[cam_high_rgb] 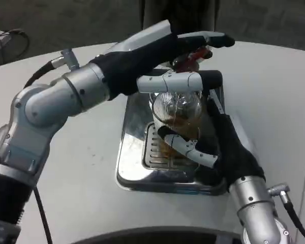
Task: Grasp the cup under the faucet to collect the drink, then remove the cup.
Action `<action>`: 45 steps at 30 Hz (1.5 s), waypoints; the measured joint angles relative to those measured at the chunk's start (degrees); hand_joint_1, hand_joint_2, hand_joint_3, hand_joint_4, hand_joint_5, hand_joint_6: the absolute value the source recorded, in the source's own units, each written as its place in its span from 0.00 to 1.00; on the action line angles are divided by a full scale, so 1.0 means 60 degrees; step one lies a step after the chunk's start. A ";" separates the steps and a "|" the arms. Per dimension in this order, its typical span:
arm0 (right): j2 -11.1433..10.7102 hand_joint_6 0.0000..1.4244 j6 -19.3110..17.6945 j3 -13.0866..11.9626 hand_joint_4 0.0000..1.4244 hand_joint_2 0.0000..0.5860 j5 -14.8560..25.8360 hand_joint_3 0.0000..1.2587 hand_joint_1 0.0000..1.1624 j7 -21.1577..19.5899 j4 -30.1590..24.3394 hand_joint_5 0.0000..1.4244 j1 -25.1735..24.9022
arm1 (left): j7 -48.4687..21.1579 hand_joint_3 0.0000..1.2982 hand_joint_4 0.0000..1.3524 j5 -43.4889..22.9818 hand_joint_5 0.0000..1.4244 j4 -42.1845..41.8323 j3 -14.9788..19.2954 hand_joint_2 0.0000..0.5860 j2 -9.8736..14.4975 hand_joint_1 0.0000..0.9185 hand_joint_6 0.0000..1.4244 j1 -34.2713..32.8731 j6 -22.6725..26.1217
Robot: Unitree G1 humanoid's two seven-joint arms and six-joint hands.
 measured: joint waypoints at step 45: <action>0.0692 0.00 -0.0194 0.0040 0.04 0.38 0.0060 0.00 0.54 -0.1072 0.1875 0.05 -0.0913 | -0.0356 0.14 0.08 0.0018 0.11 0.0004 -0.0001 0.00 0.0186 0.00 0.06 -0.0320 0.0166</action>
